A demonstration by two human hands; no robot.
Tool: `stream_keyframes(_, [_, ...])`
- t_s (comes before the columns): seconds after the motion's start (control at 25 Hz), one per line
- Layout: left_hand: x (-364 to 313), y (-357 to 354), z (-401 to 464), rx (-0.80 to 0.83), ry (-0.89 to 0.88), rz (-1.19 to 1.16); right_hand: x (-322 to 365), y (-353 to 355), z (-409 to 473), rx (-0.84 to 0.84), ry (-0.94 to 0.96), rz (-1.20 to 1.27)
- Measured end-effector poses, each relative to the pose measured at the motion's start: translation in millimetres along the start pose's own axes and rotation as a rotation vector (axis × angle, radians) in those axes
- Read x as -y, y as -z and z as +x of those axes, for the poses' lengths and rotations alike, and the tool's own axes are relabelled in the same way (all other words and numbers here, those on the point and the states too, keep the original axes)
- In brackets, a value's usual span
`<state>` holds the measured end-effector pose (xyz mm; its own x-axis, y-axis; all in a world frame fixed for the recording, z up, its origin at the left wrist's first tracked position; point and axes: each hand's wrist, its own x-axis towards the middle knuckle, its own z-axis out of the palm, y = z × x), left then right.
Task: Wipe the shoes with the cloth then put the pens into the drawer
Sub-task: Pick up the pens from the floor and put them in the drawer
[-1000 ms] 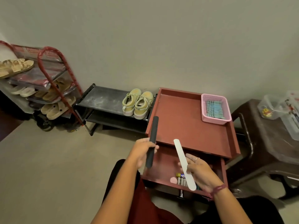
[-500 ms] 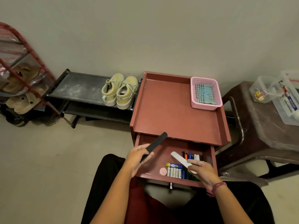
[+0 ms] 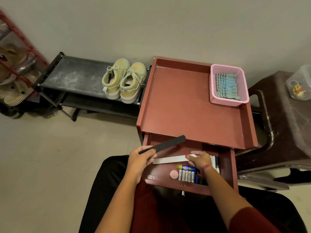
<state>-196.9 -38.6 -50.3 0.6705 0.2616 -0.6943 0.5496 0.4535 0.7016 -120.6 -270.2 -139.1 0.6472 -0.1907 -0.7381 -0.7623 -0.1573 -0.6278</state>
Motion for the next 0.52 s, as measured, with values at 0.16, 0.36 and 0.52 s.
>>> stream_keyframes(0.16, [1.2, 7.3, 4.3, -0.064, 0.031, -0.006, -12.9, -7.7, 19.4, -0.141, -0.010, -0.109])
stream_keyframes(0.36, [2.1, 7.1, 6.5, -0.133, 0.039, -0.041, -20.5, -9.7, 25.3, -0.171, 0.091, -0.455])
stream_keyframes(0.52, [3.3, 4.8, 6.2, -0.144, 0.052, -0.047, -14.4, -11.4, 31.0, -0.117, 0.059, -0.567])
